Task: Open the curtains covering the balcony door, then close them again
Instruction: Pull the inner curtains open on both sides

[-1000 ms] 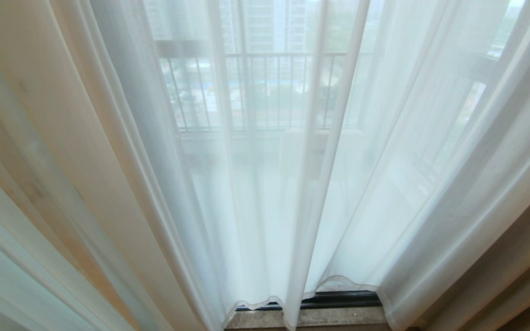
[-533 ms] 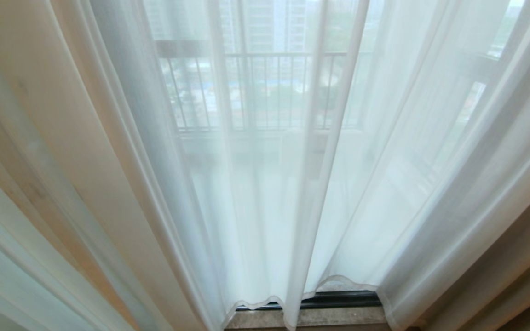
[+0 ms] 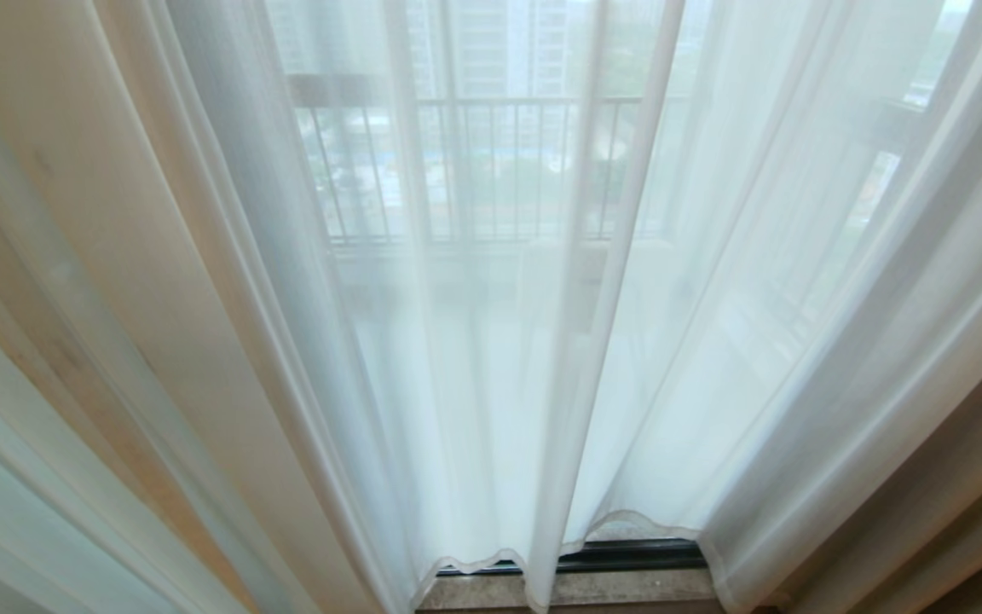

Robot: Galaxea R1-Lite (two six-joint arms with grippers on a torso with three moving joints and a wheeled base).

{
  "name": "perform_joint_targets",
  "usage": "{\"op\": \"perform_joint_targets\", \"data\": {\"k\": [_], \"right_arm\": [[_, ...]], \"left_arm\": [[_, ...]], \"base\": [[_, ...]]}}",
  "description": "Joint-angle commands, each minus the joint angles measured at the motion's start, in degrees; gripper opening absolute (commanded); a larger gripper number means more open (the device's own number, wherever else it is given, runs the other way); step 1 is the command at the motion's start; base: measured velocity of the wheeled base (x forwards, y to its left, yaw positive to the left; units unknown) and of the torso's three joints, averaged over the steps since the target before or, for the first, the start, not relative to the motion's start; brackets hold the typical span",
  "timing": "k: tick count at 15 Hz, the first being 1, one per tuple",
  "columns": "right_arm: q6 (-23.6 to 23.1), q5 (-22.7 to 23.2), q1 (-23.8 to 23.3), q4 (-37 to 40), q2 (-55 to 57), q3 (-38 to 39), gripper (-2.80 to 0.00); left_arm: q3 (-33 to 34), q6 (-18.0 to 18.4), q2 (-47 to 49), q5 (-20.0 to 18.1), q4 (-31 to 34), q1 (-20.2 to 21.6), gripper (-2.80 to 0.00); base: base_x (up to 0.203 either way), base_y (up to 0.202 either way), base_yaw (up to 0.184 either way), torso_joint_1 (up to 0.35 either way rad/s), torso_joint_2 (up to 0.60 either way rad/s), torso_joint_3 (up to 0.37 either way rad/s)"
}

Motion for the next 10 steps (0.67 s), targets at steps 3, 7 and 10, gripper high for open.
{"op": "perform_joint_targets", "data": {"k": [3,7,10], "right_arm": [[0.00,0.02,0.00,-0.05,0.00,0.00,-2.80],[0.00,0.02,0.00,-0.05,0.00,0.00,-2.80],[0.00,0.02,0.00,-0.05,0.00,0.00,-2.80]], "left_arm": [[-0.57,-4.18,12.17,-0.52,-6.09,7.05,-2.80],[-2.79,-4.65,19.68,-8.79,-11.17,17.88,-2.80],[-5.72,-4.35,23.63,-18.62,-11.74,24.19,-2.80]], "base": [[0.000,0.000,0.000,0.000,0.00,0.000],[0.000,0.000,0.000,0.000,0.00,0.000],[0.000,0.000,0.000,0.000,0.00,0.000]]}}
